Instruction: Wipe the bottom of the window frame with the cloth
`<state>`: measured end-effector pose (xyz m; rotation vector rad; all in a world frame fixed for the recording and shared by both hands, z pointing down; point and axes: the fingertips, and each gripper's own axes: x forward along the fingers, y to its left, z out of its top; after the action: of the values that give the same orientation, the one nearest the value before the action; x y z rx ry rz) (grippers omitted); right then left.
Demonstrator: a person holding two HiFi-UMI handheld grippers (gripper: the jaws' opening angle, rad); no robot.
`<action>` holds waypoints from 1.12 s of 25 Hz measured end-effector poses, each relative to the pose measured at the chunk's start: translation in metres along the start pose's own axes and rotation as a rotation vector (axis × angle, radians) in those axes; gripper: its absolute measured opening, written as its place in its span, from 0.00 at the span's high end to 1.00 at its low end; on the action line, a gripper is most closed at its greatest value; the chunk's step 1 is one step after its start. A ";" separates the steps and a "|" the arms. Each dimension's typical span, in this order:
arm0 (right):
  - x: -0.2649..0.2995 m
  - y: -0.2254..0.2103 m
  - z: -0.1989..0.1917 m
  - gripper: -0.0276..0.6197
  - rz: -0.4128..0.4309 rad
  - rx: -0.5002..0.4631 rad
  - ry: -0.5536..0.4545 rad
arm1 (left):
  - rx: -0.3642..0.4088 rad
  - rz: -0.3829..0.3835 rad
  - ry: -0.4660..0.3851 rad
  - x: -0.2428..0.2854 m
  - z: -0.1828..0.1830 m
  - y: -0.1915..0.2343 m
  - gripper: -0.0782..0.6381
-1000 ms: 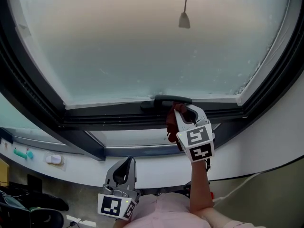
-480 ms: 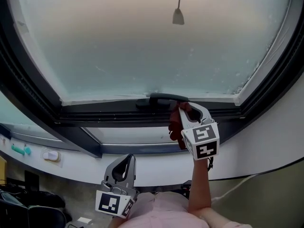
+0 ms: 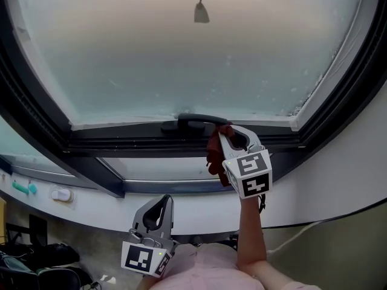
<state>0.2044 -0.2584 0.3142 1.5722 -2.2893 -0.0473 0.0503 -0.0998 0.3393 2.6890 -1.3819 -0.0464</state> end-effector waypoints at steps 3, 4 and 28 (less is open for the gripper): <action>-0.005 -0.011 -0.004 0.87 -0.027 -0.012 0.010 | -0.004 0.015 -0.003 -0.001 -0.003 -0.008 0.89; -0.007 -0.016 -0.006 0.87 -0.039 -0.019 0.013 | -0.005 0.022 -0.005 -0.002 -0.004 -0.009 0.89; -0.025 -0.059 -0.025 0.87 -0.075 0.030 0.024 | 0.018 -0.002 -0.050 0.010 0.001 -0.034 0.89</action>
<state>0.2731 -0.2536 0.3171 1.6641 -2.2229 -0.0132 0.0837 -0.0879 0.3341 2.7223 -1.3997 -0.1019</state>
